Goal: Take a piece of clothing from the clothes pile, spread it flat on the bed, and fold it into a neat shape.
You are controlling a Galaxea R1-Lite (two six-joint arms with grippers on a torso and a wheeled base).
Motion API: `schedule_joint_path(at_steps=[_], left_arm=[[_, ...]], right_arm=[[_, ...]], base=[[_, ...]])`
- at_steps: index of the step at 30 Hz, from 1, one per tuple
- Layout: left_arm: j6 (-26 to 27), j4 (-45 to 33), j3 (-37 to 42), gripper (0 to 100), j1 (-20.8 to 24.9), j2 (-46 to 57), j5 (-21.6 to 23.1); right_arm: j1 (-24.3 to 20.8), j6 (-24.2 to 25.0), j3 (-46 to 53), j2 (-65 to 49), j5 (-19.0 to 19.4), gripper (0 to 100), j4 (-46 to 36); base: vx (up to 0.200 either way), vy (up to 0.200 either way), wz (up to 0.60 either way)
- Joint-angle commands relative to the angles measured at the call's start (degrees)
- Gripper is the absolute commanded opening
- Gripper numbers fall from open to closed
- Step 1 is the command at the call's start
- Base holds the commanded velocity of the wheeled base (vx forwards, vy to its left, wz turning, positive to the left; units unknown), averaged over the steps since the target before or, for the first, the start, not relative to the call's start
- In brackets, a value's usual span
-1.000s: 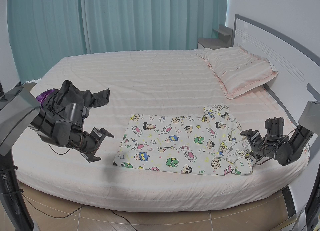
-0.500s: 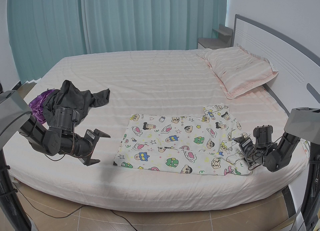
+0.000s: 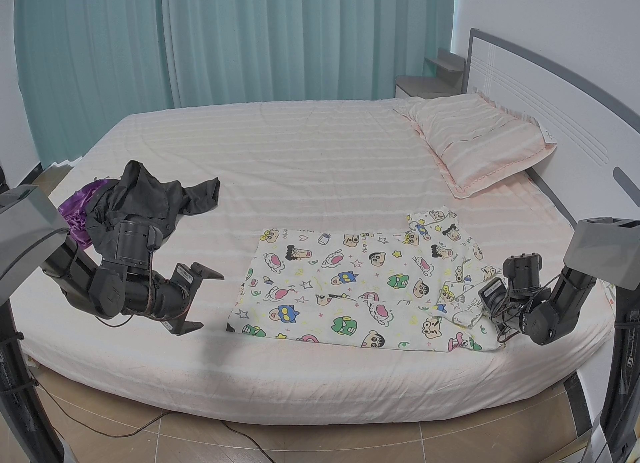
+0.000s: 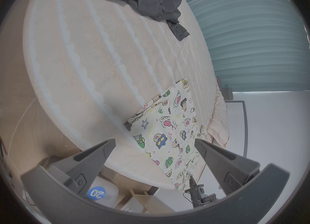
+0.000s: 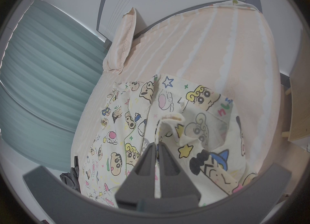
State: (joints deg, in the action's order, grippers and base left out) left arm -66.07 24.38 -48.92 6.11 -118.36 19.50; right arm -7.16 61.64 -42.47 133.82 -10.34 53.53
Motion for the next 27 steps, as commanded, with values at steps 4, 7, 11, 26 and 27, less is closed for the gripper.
schedule_joint_path(at_steps=[4,7,11,26,27], left_arm=[[0.1,0.1,0.2,100,0.0,-0.4,0.0],[0.2,0.1,0.5,100,0.1,-0.4,0.0],[0.3,0.1,0.6,100,0.1,-0.4,0.0],[0.4,0.1,0.7,100,0.1,-0.4,0.0],[0.4,0.1,0.7,100,0.2,-0.4,0.0]], right_arm=[[-1.2,-1.3,2.4,-6.6,-0.4,0,-2.7],[-2.6,-1.2,3.3,-10.4,-0.6,0,-6.8],[-4.1,-1.3,5.4,-12.4,-1.9,0,-7.9],[-8.5,-0.7,13.0,-12.3,-6.2,0,-6.6],[-8.8,-0.6,13.7,-12.3,-6.3,0,-6.3]], base=[[0.0,0.0,0.0],[0.0,0.0,0.0],[0.0,0.0,0.0],[0.0,0.0,0.0],[0.0,0.0,0.0]])
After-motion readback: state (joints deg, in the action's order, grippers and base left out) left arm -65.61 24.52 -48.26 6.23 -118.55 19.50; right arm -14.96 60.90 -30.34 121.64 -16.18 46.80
